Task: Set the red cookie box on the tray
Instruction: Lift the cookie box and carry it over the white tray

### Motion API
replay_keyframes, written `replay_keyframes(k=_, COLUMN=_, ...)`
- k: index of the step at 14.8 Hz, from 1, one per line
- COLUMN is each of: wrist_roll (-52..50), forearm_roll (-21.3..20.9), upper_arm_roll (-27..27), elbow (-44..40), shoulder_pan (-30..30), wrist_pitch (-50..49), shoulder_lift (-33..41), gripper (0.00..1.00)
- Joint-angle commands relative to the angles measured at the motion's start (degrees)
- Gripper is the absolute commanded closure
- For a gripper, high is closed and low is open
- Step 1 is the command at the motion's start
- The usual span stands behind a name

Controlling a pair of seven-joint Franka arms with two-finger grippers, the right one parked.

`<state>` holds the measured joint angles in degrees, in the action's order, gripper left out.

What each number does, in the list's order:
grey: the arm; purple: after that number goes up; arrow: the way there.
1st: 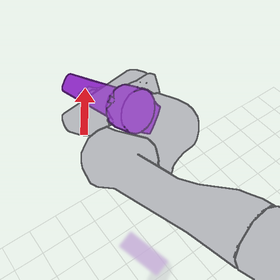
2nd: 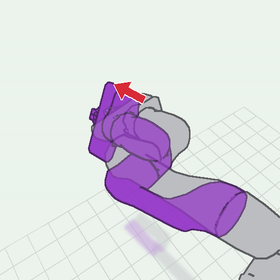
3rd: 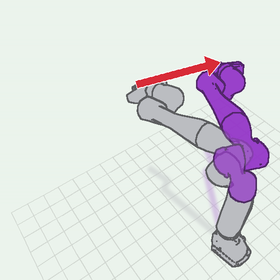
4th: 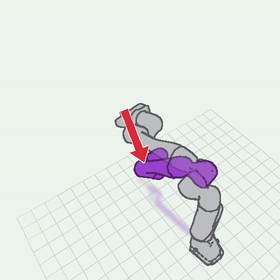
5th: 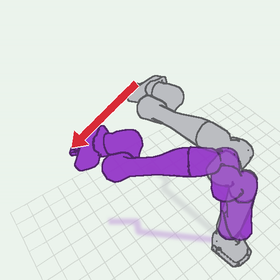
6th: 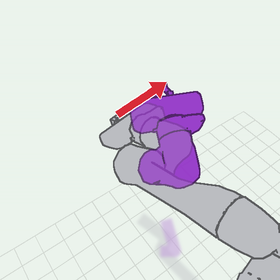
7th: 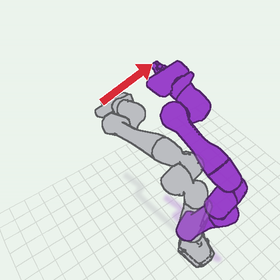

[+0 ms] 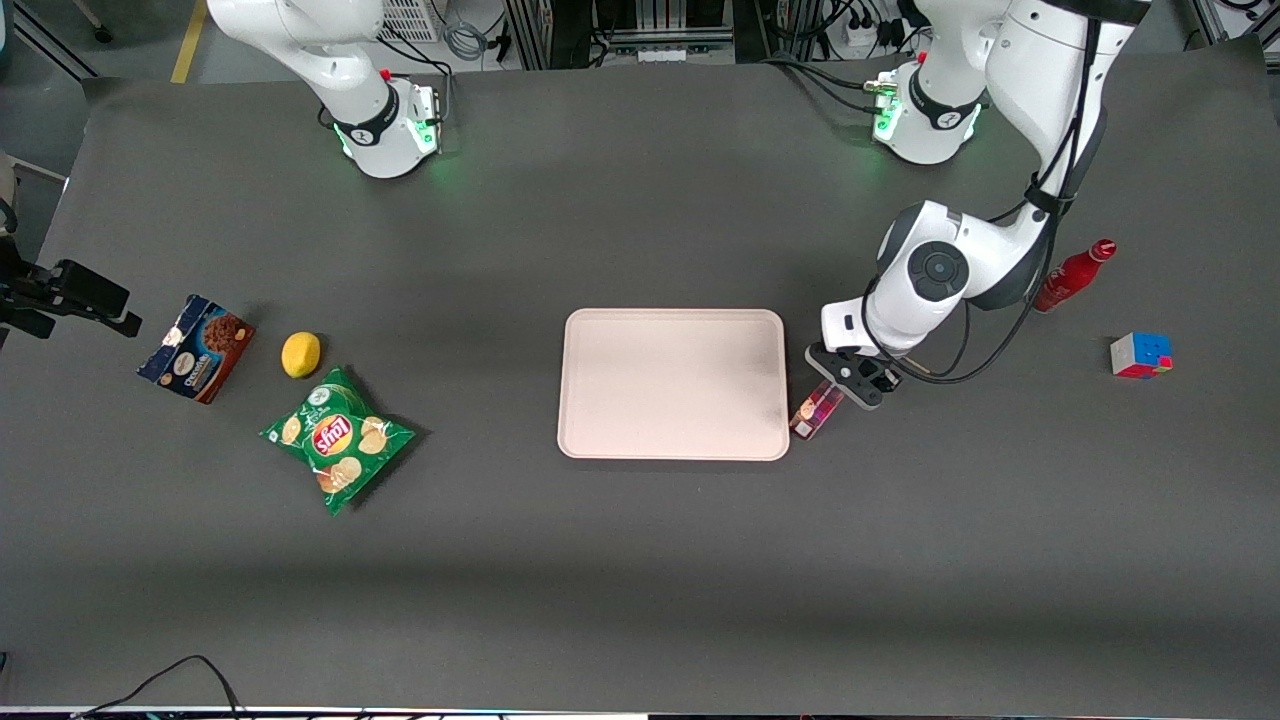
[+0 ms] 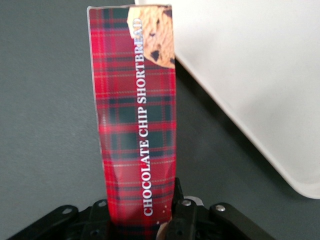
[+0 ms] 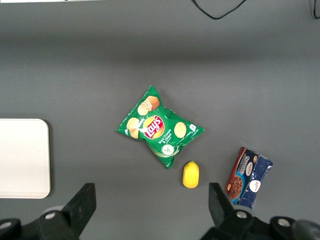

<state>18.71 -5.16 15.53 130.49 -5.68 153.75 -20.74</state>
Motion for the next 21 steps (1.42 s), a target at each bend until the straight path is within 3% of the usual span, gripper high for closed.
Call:
replay_keyframes(k=1, wrist_roll=-0.25, forearm_roll=-0.82, upper_arm_roll=-0.15, elbow=-3.21, shoulder_pan=0.14, wrist_pitch=-10.97, shoulder_lift=7.44, gripper=1.00)
replay_keyframes(k=5, wrist_roll=-0.16, forearm_roll=3.82, upper_arm_roll=-2.43, elbow=-10.40, shoulder_pan=0.23, wrist_pitch=-27.85, shoulder_lift=15.89, gripper=1.00)
replay_keyframes(k=9, wrist_roll=-0.60, forearm_roll=4.63, upper_arm_roll=-2.43, elbow=-21.48, shoulder_pan=0.23, wrist_pitch=-45.34, shoulder_lift=18.98, gripper=1.00)
replay_keyframes(k=13, wrist_roll=-2.78, forearm_roll=9.36, upper_arm_roll=-2.69, elbow=-24.58, shoulder_pan=0.15, wrist_pitch=-49.34, shoulder_lift=19.25, gripper=1.00)
replay_keyframes(k=15, wrist_roll=-15.12, forearm_roll=11.30, upper_arm_roll=-1.82, elbow=-24.58, shoulder_pan=-0.82, wrist_pitch=-48.99, shoulder_lift=19.25, gripper=1.00)
replay_keyframes(k=19, wrist_roll=-40.71, forearm_roll=11.22, upper_arm_roll=7.04, elbow=-24.49, shoulder_pan=-1.26, wrist_pitch=-44.34, shoulder_lift=17.32, gripper=1.00)
replay_keyframes(k=21, wrist_roll=-46.90, forearm_roll=11.22, upper_arm_roll=9.95, elbow=-24.32, shoulder_pan=-1.35, wrist_pitch=-41.18, shoulder_lift=15.74, gripper=1.00)
